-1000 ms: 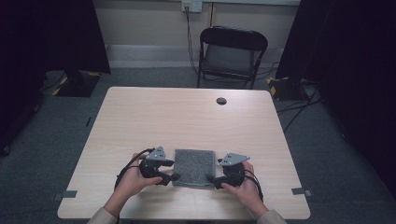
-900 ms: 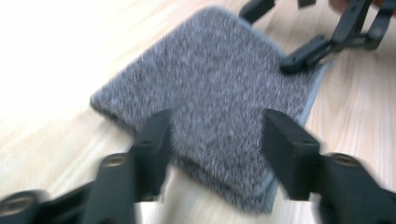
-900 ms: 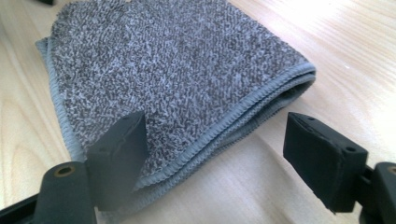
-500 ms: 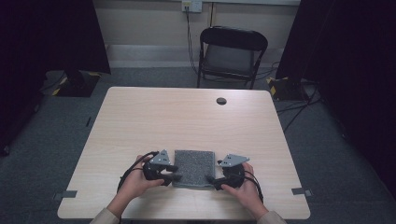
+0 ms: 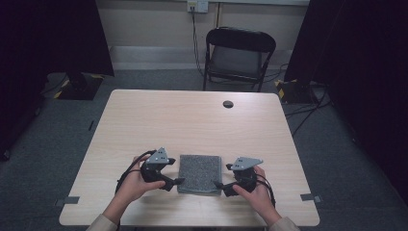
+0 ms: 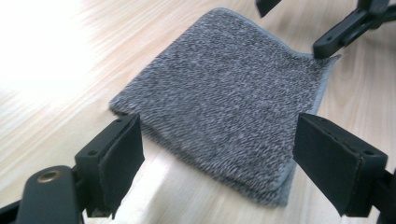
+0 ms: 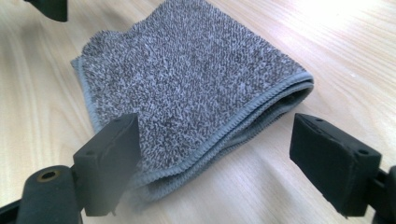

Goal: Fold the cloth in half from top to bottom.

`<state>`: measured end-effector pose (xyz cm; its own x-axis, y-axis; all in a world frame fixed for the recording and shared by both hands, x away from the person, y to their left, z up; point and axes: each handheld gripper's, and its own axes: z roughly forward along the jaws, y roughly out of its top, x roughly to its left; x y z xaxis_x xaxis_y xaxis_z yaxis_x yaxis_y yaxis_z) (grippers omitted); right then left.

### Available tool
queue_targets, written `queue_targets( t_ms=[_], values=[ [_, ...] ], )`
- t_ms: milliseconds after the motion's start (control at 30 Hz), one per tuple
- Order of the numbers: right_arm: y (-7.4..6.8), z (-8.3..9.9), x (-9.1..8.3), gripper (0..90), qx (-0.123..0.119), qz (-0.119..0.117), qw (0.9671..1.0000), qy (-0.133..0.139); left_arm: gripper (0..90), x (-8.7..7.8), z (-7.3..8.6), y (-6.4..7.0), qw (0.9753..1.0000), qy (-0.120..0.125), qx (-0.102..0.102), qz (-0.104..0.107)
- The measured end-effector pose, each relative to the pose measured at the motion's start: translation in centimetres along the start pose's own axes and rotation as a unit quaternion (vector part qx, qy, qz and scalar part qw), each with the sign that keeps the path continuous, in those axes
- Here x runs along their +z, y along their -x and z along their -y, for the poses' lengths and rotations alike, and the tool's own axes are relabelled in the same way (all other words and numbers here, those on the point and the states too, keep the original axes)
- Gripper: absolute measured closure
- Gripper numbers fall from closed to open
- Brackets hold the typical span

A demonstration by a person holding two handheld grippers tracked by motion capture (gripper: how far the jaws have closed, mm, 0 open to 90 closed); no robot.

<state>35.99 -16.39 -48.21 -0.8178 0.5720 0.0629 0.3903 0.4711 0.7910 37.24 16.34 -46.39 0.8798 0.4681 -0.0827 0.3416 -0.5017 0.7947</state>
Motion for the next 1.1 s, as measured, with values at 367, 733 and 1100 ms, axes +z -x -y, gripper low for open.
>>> queue_targets(
  t_ms=[367,733,1100],
  values=[
    [1.1,0.5,-2.4,16.0,0.003,0.002,1.0000,-0.002,15.9,-2.5,1.3,-0.3,0.9997,-0.014,-0.015,-0.010],
    [2.3,1.9,-4.2,16.5,0.011,0.011,0.9999,-0.001,16.1,-3.5,2.8,-0.9,0.9992,-0.022,-0.029,-0.018],
    [3.3,3.1,-6.1,17.3,0.027,0.020,0.9994,0.005,16.1,-4.2,3.2,-1.3,0.9989,-0.019,-0.034,-0.024]
  ],
)
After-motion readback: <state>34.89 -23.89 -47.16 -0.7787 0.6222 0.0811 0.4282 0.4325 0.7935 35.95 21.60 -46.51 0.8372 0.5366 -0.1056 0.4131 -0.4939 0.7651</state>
